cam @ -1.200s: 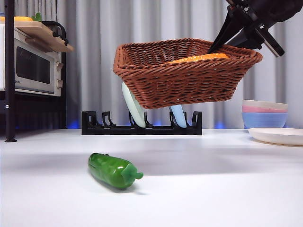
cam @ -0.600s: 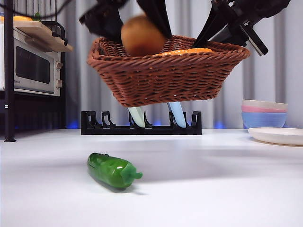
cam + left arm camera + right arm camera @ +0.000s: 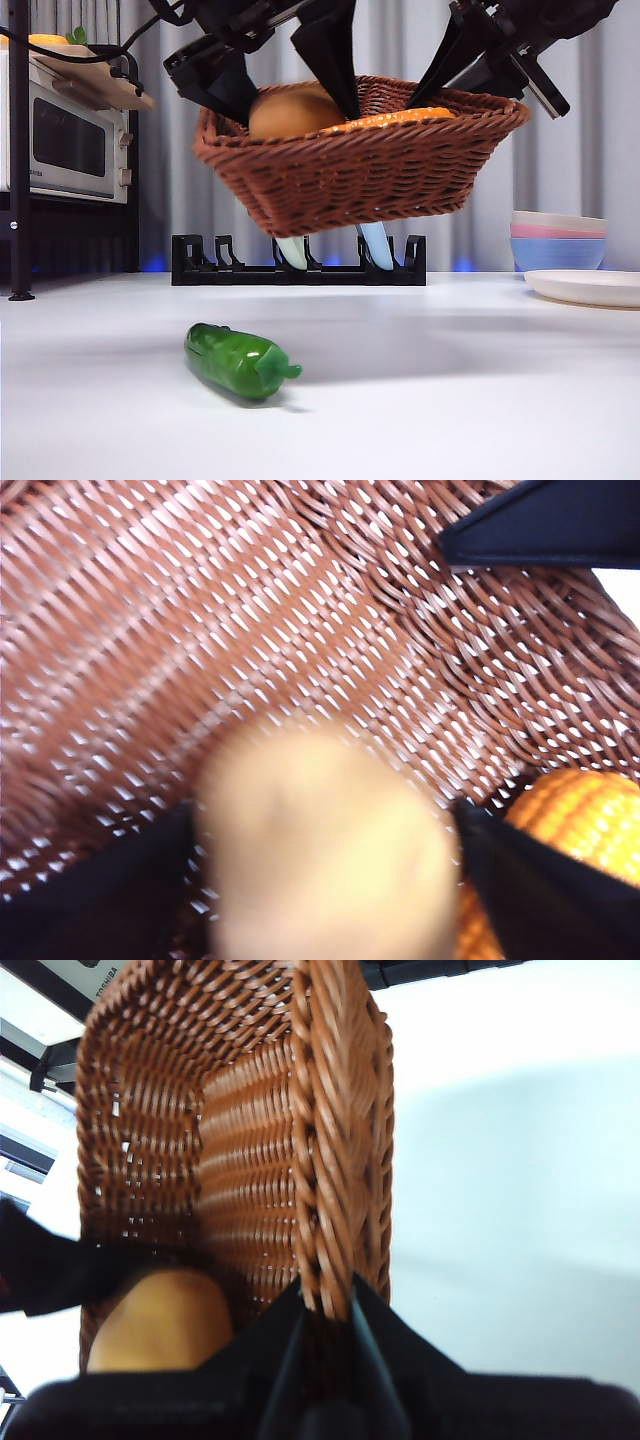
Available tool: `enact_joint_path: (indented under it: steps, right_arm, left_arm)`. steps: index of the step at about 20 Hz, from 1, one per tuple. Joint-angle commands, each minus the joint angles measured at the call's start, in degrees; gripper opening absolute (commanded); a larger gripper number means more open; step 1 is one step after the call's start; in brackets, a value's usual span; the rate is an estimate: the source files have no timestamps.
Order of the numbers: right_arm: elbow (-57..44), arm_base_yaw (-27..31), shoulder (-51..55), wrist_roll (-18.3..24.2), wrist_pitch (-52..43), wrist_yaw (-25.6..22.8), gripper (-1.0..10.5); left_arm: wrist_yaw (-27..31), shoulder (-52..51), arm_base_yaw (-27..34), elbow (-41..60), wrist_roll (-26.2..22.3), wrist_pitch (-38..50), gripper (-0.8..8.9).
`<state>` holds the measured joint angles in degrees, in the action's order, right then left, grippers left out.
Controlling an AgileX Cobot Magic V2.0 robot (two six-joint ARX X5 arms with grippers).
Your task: Pick up the basket,pick up the corn from the table,pick up the potato from the table,pick up the cucumber from the table,put all items into the basket
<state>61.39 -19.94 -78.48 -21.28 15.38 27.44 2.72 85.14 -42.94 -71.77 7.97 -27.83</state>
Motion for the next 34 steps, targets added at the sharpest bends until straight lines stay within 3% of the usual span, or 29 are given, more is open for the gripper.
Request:
enact_joint_path:
  steps: [1,7,11,17,24,30,34]
  right_arm:
    - [0.6,0.1,0.2,-1.2,-1.2,0.5,-0.1]
    - [0.6,4.4,0.2,-1.2,-1.4,0.6,-0.1]
    - [0.6,8.4,0.2,-1.2,-1.7,0.7,-0.1]
    - [0.6,12.9,0.2,-1.4,-3.7,0.8,-0.1]
    - [0.6,15.7,0.2,-1.4,-3.9,1.1,-0.1]
    - [0.6,15.9,0.2,-1.4,-3.9,1.5,-0.1]
    - [0.6,15.9,0.2,-1.4,-3.7,2.9,-0.1]
  left_arm:
    - [1.4,-1.1,-0.1,-0.3,-0.6,-1.7,4.80]
    - [1.8,-13.1,-1.5,-5.6,-0.5,-16.1,4.79]
    - [1.8,-21.4,-1.7,-5.6,2.0,-24.7,4.78]
    - [2.1,-22.9,-1.7,-2.5,6.5,-33.0,4.77]
    - [-0.9,-18.9,-2.7,20.7,16.3,-12.2,4.75]
    - [-4.8,-1.5,-1.0,22.2,19.3,2.4,4.75]
    - [-4.3,3.3,1.3,22.2,19.3,2.8,4.70]
